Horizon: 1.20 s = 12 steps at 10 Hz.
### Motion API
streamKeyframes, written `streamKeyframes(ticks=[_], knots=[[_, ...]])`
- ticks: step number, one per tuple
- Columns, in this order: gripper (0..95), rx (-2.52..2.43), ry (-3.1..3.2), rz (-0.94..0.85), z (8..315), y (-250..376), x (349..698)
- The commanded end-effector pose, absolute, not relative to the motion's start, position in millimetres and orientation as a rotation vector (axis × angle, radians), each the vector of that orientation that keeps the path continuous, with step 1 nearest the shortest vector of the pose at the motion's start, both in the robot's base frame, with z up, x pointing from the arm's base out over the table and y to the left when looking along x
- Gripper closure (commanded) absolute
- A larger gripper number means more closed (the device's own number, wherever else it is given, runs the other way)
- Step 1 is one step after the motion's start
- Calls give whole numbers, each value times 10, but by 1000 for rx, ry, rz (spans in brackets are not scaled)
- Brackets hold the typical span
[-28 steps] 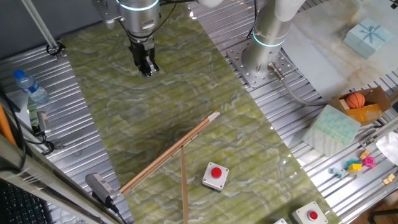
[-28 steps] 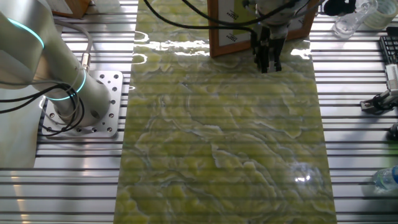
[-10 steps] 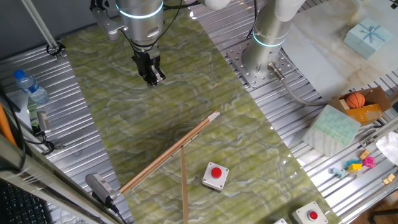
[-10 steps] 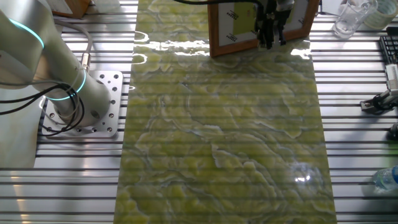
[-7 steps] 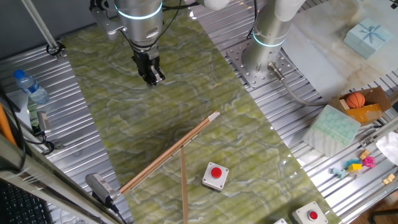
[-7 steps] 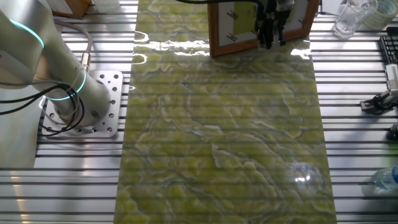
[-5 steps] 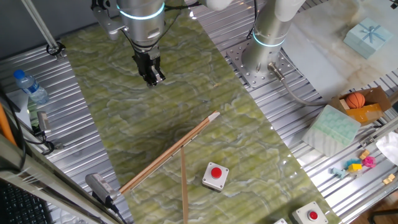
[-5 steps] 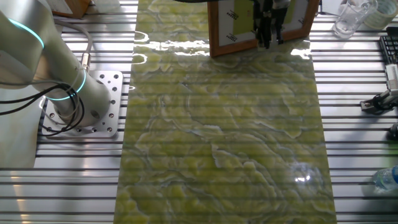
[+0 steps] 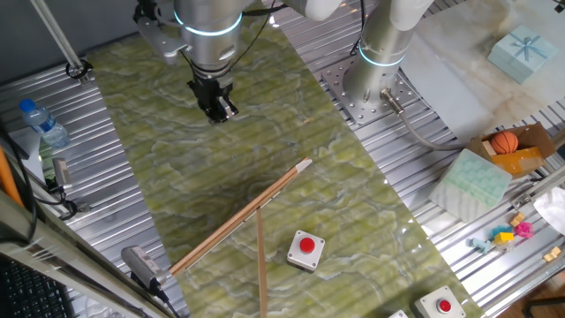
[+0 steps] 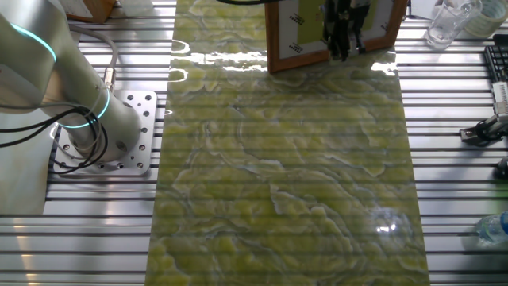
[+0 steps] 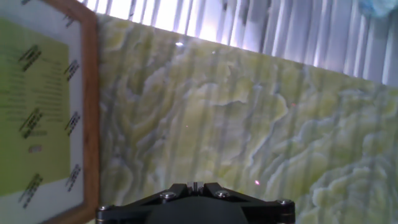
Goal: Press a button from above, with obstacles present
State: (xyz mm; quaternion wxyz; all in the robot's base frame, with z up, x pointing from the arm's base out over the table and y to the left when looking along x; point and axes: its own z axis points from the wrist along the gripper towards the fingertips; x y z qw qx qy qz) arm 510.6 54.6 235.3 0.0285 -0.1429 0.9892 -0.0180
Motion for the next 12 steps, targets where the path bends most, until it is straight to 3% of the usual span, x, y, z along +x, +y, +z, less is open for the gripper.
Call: streamKeyframes(ticks=[1, 6, 12], knots=[[950, -366, 3079, 39, 2524, 821, 5024], [950, -241, 3093, 2, 2599, 1518, 4905], [950, -531, 3044, -62, 2579, 1516, 4918]])
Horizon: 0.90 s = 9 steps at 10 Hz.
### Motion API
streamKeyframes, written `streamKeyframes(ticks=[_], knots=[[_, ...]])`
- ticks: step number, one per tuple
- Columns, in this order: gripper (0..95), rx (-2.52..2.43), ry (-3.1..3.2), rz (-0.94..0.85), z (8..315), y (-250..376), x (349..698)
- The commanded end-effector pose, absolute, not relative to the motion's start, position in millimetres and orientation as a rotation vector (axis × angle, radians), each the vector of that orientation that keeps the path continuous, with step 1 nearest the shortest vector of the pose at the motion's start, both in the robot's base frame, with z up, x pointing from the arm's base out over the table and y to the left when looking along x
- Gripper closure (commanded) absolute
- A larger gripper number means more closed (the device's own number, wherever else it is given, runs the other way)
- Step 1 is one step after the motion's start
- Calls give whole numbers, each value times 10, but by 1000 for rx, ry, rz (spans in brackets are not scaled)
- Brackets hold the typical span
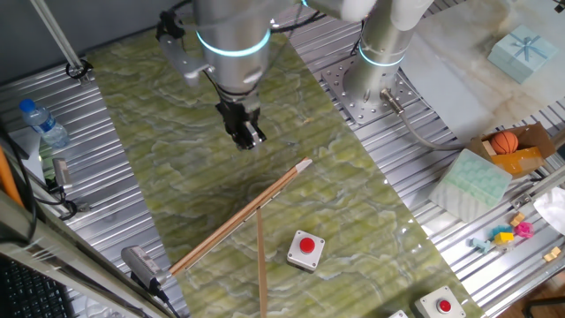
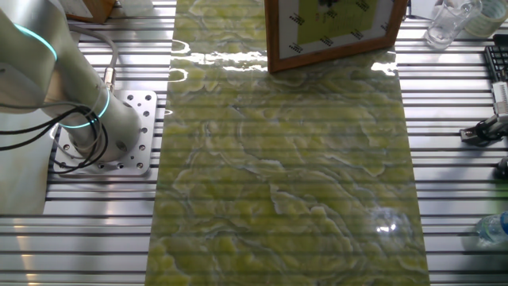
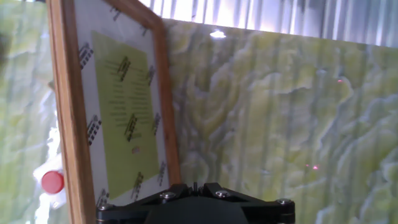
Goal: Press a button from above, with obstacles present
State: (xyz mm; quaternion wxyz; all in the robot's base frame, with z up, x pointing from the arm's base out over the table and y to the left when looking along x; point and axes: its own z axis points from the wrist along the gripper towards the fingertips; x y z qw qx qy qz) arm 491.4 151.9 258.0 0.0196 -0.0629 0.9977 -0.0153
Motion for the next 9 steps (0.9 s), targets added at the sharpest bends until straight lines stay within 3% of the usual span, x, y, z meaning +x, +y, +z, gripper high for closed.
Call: streamKeyframes(ticks=[1, 9], knots=[[950, -538, 3046, -67, 2579, 1516, 4918], [950, -412, 3078, -7, 2982, 2216, 4829]])
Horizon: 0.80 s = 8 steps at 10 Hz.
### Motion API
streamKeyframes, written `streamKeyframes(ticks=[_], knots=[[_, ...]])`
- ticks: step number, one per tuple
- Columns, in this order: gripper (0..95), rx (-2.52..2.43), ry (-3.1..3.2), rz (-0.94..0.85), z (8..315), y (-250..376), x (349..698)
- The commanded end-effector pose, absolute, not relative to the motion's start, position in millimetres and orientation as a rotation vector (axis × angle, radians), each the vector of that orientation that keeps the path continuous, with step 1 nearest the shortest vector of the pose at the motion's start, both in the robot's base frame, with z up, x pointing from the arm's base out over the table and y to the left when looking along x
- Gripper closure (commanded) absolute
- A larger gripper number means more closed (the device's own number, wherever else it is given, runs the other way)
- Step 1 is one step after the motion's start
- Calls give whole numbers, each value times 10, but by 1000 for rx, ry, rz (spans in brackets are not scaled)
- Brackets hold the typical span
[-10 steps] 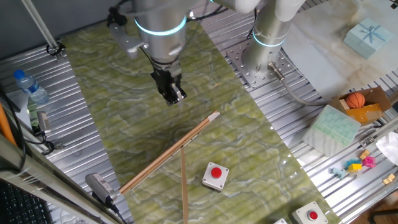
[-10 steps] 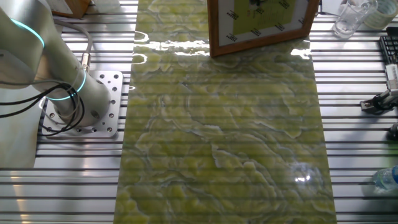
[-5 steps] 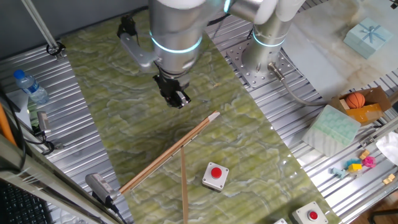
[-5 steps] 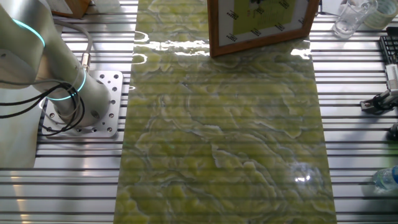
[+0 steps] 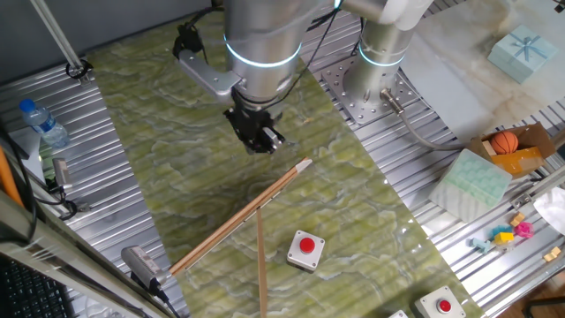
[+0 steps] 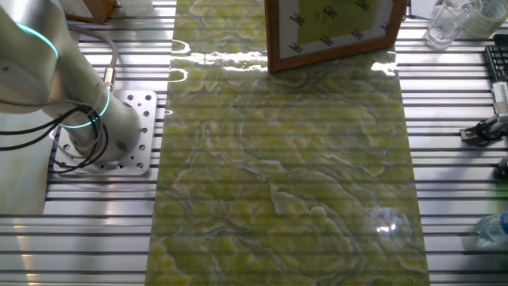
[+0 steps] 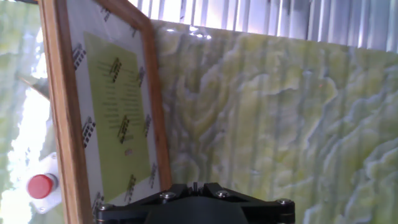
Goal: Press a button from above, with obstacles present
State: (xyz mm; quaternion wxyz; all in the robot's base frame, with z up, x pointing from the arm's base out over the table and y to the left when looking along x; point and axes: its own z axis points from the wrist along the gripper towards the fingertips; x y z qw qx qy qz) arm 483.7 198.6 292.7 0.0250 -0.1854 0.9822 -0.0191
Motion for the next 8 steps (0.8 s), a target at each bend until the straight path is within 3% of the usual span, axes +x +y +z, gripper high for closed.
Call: streamKeyframes(ticks=[1, 8], knots=[[950, -395, 3080, -5, 2986, 2351, 4787], [950, -421, 3082, -59, 2923, 2646, 4726]])
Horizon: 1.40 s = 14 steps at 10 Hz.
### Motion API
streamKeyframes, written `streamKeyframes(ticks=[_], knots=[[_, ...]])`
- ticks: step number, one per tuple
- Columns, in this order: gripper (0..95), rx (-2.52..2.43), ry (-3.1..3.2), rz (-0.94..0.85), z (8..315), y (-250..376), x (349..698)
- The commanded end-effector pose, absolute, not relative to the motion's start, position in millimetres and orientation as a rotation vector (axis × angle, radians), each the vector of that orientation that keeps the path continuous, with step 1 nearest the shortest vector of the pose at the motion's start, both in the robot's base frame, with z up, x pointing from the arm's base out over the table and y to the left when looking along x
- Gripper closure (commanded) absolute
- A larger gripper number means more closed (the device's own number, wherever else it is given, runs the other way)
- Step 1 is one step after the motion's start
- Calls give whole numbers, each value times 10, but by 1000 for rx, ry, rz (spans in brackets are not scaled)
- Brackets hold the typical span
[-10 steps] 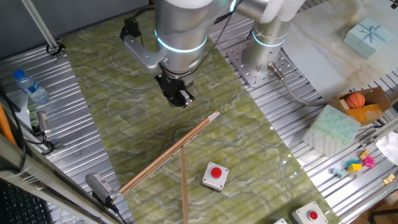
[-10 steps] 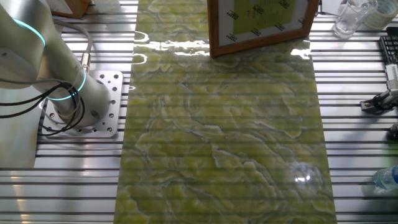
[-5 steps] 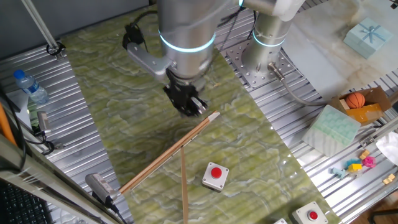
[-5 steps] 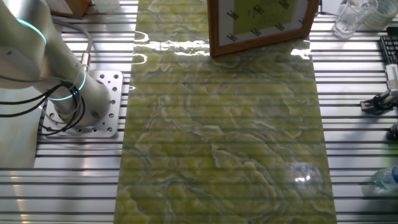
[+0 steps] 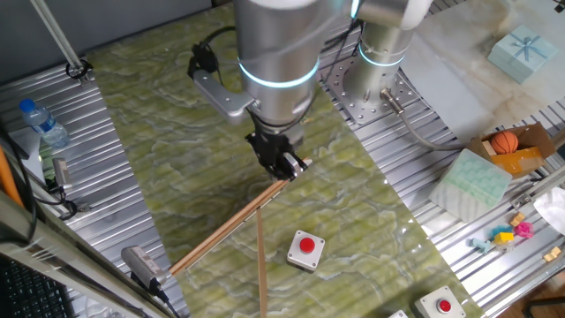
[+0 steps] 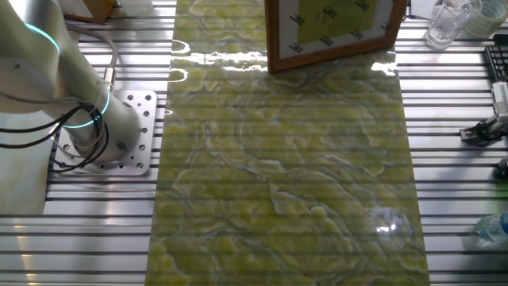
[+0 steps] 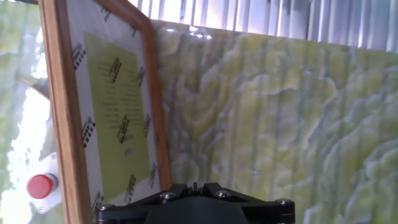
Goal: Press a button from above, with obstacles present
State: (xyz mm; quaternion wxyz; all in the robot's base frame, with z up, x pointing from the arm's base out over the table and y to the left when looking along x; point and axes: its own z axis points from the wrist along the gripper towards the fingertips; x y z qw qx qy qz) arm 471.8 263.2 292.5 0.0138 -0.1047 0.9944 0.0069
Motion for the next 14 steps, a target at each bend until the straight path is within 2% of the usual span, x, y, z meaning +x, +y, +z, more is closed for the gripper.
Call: streamKeyframes(ticks=[1, 3, 6, 8, 14], knots=[[950, -552, 3064, -66, 2923, 2646, 4726], [950, -656, 3034, 47, 2923, 2646, 4726], [950, -556, 3092, 38, 3067, 2993, 4582], [950, -499, 3100, 30, 3051, 3287, 4488], [950, -473, 3099, 28, 2511, 3698, 4328]])
